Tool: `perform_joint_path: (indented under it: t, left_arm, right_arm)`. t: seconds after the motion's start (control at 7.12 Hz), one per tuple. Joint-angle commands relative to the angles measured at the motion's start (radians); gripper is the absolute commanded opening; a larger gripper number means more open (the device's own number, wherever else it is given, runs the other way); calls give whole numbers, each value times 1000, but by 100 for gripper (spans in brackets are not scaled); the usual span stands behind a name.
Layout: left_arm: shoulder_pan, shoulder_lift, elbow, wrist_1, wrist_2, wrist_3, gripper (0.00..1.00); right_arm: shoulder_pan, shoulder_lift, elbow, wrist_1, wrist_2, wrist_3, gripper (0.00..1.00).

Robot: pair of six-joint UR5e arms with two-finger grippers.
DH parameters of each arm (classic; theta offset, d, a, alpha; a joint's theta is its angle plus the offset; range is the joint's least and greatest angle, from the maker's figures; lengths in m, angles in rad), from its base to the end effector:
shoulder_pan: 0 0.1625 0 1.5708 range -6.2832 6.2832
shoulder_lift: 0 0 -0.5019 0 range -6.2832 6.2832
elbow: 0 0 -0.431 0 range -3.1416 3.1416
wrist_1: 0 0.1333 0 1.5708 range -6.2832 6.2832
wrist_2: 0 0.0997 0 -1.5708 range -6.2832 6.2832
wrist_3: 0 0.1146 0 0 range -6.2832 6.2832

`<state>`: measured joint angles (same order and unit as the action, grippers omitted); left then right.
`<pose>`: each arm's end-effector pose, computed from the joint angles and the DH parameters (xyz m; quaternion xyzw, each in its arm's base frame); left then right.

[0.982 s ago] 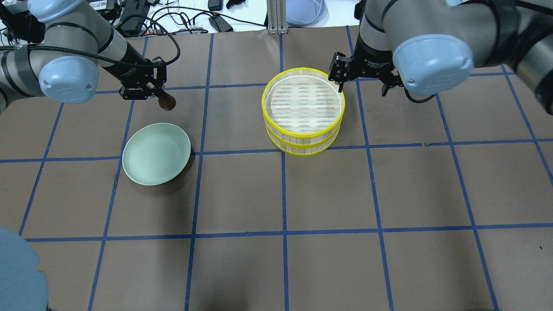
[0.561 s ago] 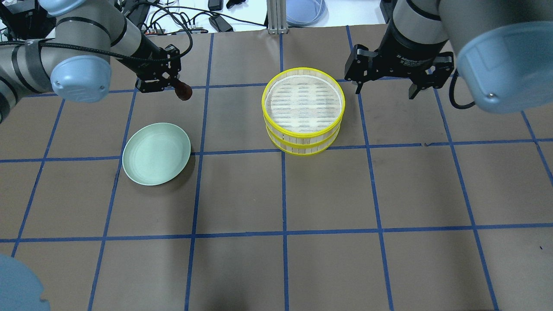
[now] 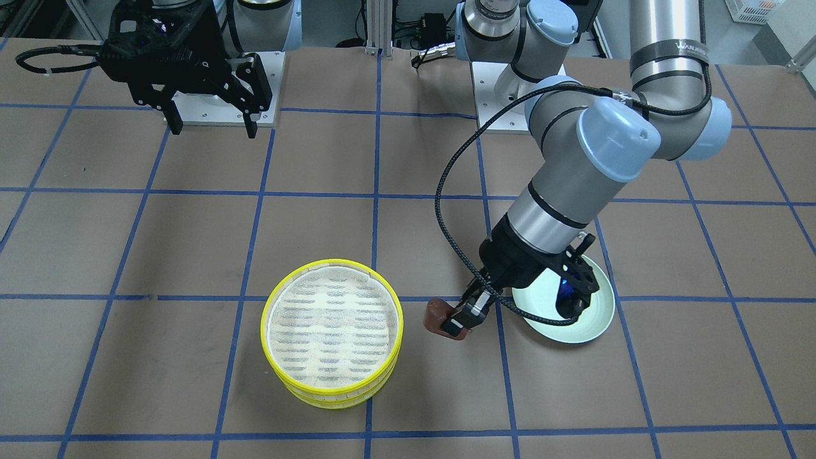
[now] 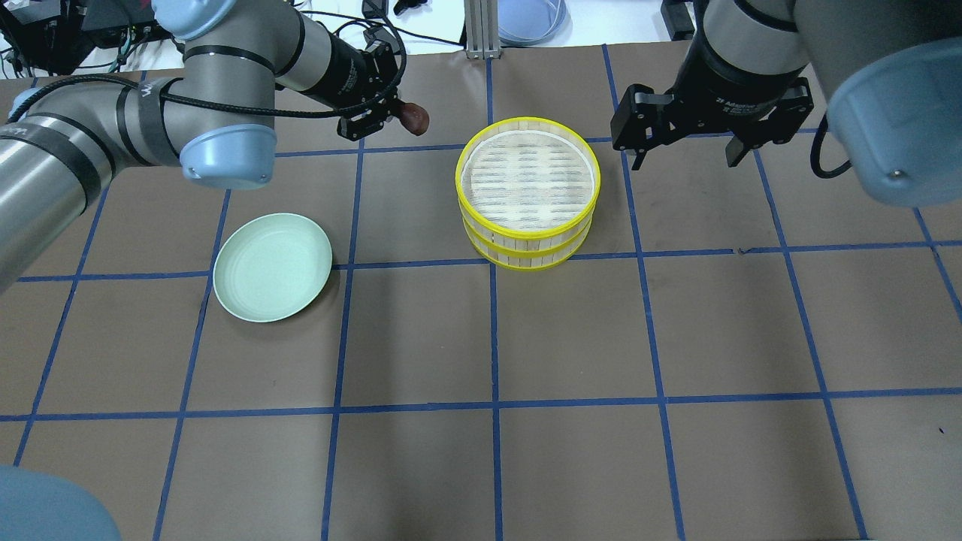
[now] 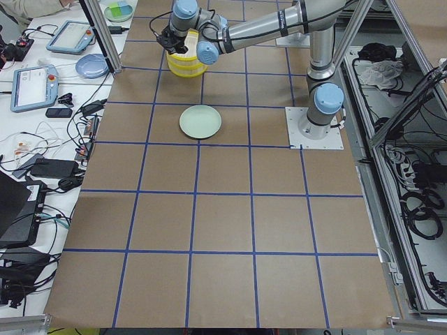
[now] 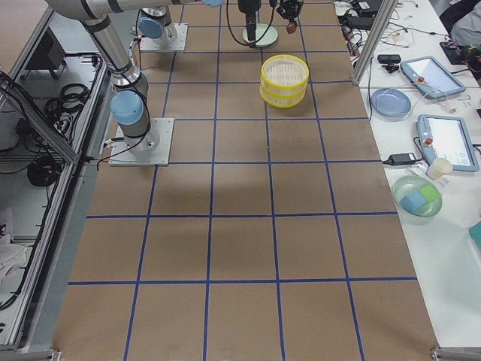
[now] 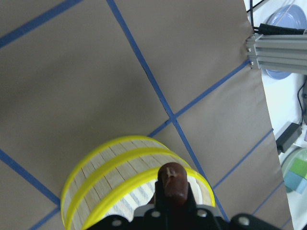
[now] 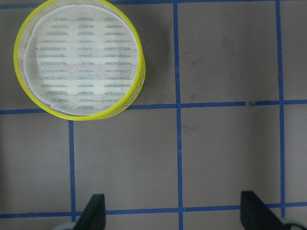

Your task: Stack buns with steamer

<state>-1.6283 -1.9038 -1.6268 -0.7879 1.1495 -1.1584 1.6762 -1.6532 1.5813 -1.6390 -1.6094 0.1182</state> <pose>-0.2198 -0.6836 0.4151 0.4667 -0.8387 0.0399 0.2776 0.1811 -0.4869 0.5942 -0.0077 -0.9973 0.0717 0.0113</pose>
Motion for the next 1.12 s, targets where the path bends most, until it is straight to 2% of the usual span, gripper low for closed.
perform_joint_path:
  t: [0.0,0.28,0.56,0.7,0.84,0.98]
  left_arm:
    - [-80,-29,-2,50,-37,-78,0]
    - [-111,-72,-12,142,-47,-156,0]
    - [-120,-102,-34,144,-40,-156,37]
    - [-125,-106,-36,144,-37,-156,61]
    - [-127,-104,-36,145,-39,-158,76]
    - [-127,-104,-33,150,-48,-159,100]
  right_arm:
    - [0,-8,-3,7,-17,-37,100]
    - [-3,-10,-3,1,-11,-55,100]
    - [-3,-7,-3,1,6,-60,100]
    - [-6,-7,-4,5,9,-93,100]
    - [-6,-10,-6,7,16,-98,100]
    - [-6,-5,-7,7,16,-123,100]
